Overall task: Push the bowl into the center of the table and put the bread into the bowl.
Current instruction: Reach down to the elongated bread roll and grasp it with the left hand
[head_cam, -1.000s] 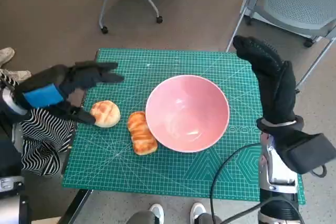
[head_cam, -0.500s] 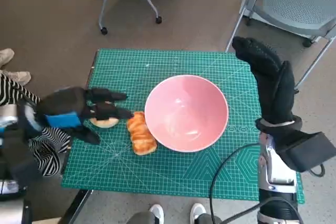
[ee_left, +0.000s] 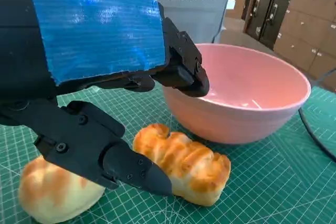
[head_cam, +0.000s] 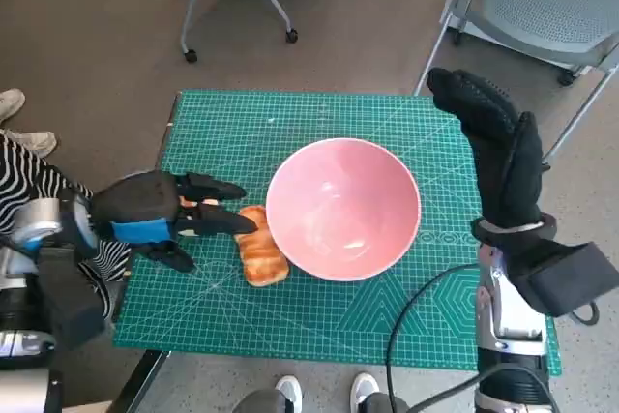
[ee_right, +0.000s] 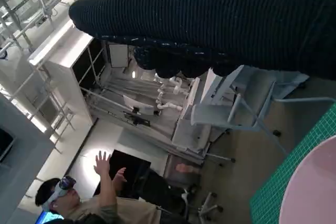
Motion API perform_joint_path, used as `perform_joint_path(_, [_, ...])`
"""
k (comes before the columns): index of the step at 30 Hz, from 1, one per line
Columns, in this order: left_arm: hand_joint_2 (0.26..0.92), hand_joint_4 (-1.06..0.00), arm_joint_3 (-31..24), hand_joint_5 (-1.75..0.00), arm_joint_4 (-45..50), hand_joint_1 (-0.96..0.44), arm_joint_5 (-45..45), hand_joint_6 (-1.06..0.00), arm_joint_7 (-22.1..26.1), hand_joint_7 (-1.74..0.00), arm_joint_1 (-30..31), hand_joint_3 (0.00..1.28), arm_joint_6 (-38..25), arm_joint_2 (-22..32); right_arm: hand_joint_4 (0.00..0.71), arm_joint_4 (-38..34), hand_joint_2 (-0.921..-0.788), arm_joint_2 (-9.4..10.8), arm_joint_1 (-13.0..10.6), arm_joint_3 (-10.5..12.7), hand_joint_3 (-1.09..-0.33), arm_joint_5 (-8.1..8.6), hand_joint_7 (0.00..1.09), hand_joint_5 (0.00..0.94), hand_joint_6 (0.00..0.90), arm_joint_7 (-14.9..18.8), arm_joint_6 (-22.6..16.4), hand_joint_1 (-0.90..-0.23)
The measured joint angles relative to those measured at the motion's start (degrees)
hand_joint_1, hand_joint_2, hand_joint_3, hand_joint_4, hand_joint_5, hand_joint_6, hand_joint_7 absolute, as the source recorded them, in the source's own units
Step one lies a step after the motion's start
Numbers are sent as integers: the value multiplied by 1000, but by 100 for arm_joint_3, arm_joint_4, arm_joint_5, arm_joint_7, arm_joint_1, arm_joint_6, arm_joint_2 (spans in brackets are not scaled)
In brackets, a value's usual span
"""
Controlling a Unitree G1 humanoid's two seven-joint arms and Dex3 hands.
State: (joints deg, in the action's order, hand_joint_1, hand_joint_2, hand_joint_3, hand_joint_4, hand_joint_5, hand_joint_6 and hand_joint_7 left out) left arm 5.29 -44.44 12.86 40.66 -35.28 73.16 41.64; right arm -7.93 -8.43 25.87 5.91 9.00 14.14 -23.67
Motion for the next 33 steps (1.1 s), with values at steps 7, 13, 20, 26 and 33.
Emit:
perform_joint_path(7, [733, -510, 274, -13, -155, -384, 308, -576, -400, -111, -27, 1, 135, -185, 210, 0, -921, -9, -25, 7, -730, 2, 594, 10, 56, 1, -15, -681])
perform_joint_path(13, [737, -526, 496, -14, -354, -382, 518, -580, -628, -103, -124, 2, 163, -266, 215, 11, -921, -19, -77, 10, -730, 0, 594, 11, 57, 0, -17, -684])
perform_joint_path(20, [742, -542, 688, -13, -502, -382, 740, -587, -877, -97, -266, 3, 171, -352, 219, 26, -921, -31, -139, 14, -727, -7, 593, 12, 59, 0, -17, -688])
perform_joint_path(26, [746, -553, 795, -13, -602, -387, 1045, -592, -1176, -92, -355, 3, 173, -382, 219, 50, -921, -34, -173, 21, -727, -8, 591, 10, 60, -1, -16, -688])
perform_joint_path(33, [752, -572, 923, -15, -712, -389, 1363, -593, -1527, -85, -460, 4, 169, -400, 219, 91, -921, -34, -216, 26, -726, -7, 589, 9, 62, -2, 6, -687])
